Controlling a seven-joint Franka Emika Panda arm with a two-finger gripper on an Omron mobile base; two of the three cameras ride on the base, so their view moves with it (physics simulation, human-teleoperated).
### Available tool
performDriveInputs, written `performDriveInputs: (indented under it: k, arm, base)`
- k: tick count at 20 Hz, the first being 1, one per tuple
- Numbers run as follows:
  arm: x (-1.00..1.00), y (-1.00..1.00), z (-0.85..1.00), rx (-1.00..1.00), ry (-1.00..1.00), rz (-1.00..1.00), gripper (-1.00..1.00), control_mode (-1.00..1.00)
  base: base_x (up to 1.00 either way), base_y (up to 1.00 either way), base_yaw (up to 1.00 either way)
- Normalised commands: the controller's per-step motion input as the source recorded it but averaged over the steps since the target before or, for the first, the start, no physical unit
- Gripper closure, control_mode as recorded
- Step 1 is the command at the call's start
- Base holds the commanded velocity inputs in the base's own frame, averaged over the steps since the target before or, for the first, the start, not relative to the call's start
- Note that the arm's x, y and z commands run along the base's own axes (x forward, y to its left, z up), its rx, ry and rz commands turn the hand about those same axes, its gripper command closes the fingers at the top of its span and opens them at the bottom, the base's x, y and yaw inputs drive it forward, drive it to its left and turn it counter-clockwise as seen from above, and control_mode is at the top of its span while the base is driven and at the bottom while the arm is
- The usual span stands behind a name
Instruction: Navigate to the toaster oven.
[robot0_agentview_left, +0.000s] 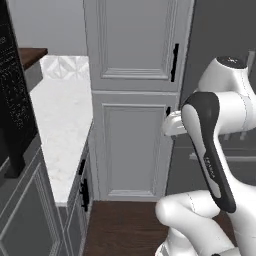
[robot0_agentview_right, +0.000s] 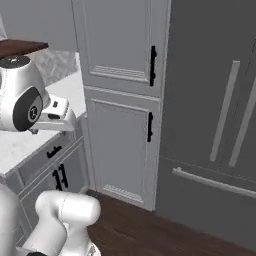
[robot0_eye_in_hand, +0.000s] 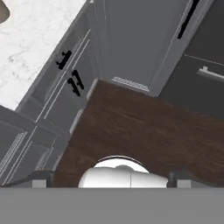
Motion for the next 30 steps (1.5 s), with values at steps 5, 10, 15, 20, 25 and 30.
performDriveInputs:
  k: [5,10,15,20,25,30]
  arm:
    - [0.00,0.00,0.00,0.00,0.00,0.00,-1.00,1.00]
    - [0.00,0.00,0.00,0.00,0.00,0.00,-1.00,1.00]
    - [0.00,0.00,0.00,0.00,0.00,0.00,-1.00,1.00]
    - [0.00,0.00,0.00,0.00,0.00,0.00,-1.00,1.00]
    - [0.00,0.00,0.00,0.00,0.00,0.00,-1.00,1.00]
    - [0.00,0.00,0.00,0.00,0.00,0.00,-1.00,1.00]
  base:
    - [-0.03,0.00,-1.00]
    - [-0.02,0.00,-1.00]
    - [-0.01,0.00,-1.00]
    - [-0.01,0.00,-1.00]
    - [0.00,0.01,-1.00]
    - [0.03,0.18,-0.96]
